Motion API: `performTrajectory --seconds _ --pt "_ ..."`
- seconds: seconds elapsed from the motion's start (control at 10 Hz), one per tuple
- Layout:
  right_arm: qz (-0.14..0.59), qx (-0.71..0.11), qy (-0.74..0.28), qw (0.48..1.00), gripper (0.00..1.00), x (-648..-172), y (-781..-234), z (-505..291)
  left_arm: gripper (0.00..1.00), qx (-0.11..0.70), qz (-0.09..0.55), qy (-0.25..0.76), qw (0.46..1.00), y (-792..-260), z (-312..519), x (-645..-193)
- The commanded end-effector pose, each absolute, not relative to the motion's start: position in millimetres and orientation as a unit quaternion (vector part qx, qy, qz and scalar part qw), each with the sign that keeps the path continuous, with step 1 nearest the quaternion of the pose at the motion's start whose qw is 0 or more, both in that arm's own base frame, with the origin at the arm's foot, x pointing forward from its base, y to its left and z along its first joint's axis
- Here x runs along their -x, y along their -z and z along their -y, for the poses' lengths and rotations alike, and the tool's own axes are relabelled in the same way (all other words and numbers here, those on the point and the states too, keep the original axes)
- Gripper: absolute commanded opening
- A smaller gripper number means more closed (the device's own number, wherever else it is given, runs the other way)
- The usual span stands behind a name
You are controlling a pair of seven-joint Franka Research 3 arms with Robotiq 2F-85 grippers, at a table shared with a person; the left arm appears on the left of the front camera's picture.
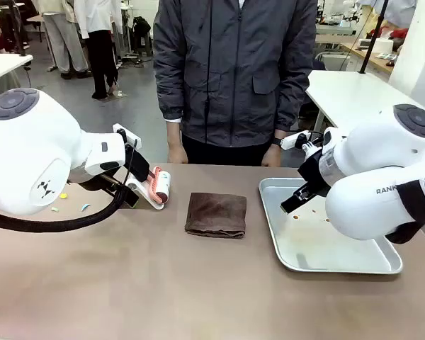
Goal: Clean the surface of the table.
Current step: Hold the Lint Roller with your left hand and the towel with your right hand.
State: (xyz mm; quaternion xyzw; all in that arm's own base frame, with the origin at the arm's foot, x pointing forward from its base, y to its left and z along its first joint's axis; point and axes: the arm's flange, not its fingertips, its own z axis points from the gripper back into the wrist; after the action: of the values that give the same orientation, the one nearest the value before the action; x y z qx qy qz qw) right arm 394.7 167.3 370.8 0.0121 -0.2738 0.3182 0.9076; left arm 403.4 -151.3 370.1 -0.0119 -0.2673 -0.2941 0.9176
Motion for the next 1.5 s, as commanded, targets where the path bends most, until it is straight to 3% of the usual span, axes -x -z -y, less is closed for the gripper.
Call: performTrajectory --seconds 0.0,1.4 --pt "0.274 -0.012 -0.318 0.908 1.00 -394.7 -370.9 -167.3 1.00 0.012 0.267 0.294 0.918 -370.2 151.3 -403.3" --pt "0.274 -0.012 -0.318 0.908 1.00 -394.7 -370.9 -167.3 1.00 0.012 0.267 0.294 0.918 -370.2 151.3 -403.3"
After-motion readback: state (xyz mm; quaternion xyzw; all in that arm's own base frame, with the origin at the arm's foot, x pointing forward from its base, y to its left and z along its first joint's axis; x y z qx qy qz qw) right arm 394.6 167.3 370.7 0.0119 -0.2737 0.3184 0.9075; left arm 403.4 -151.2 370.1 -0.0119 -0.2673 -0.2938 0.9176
